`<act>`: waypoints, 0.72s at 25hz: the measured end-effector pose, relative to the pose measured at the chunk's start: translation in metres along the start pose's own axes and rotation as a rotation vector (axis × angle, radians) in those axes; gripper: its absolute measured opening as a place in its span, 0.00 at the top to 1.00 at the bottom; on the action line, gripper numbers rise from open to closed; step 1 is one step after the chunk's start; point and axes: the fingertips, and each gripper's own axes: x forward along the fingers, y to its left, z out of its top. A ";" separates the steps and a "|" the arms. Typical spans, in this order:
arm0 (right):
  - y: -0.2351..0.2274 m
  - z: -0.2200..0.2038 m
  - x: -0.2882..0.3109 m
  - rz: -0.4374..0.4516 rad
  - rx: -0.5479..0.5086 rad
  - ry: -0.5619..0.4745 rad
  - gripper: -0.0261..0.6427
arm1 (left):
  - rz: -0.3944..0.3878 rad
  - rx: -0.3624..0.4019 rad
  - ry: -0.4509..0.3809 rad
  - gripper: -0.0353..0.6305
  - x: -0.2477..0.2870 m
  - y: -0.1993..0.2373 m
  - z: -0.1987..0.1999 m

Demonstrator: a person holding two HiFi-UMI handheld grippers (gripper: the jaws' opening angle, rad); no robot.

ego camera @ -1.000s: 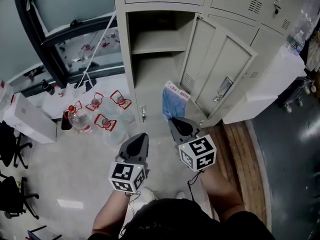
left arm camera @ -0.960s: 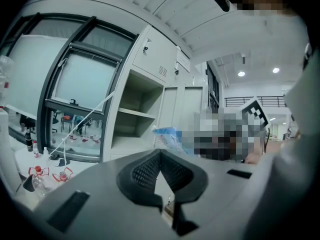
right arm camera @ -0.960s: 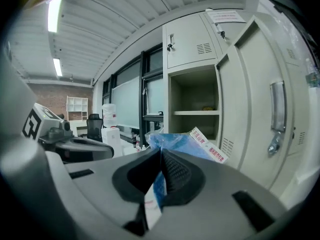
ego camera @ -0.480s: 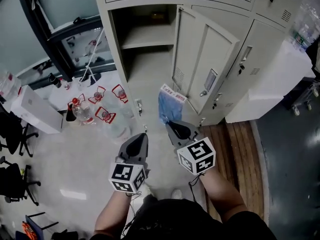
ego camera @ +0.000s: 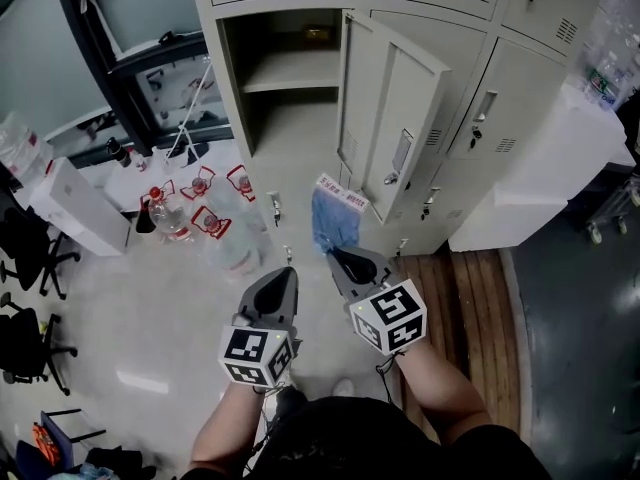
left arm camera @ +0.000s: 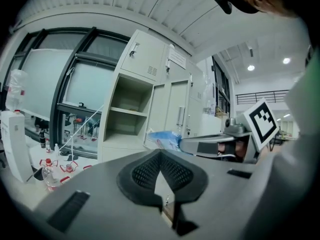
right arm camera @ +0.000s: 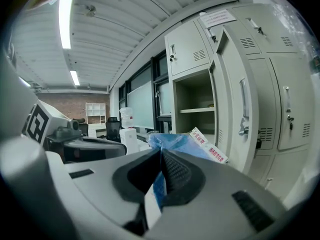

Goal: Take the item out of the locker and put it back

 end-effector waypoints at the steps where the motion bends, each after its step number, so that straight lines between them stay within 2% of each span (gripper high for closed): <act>1: 0.001 -0.001 -0.004 0.003 -0.002 -0.001 0.94 | 0.000 -0.001 -0.003 0.94 -0.002 -0.004 -0.001; 18: 0.016 -0.013 -0.048 0.021 -0.008 -0.009 0.94 | -0.003 -0.009 -0.009 0.94 -0.022 -0.047 -0.016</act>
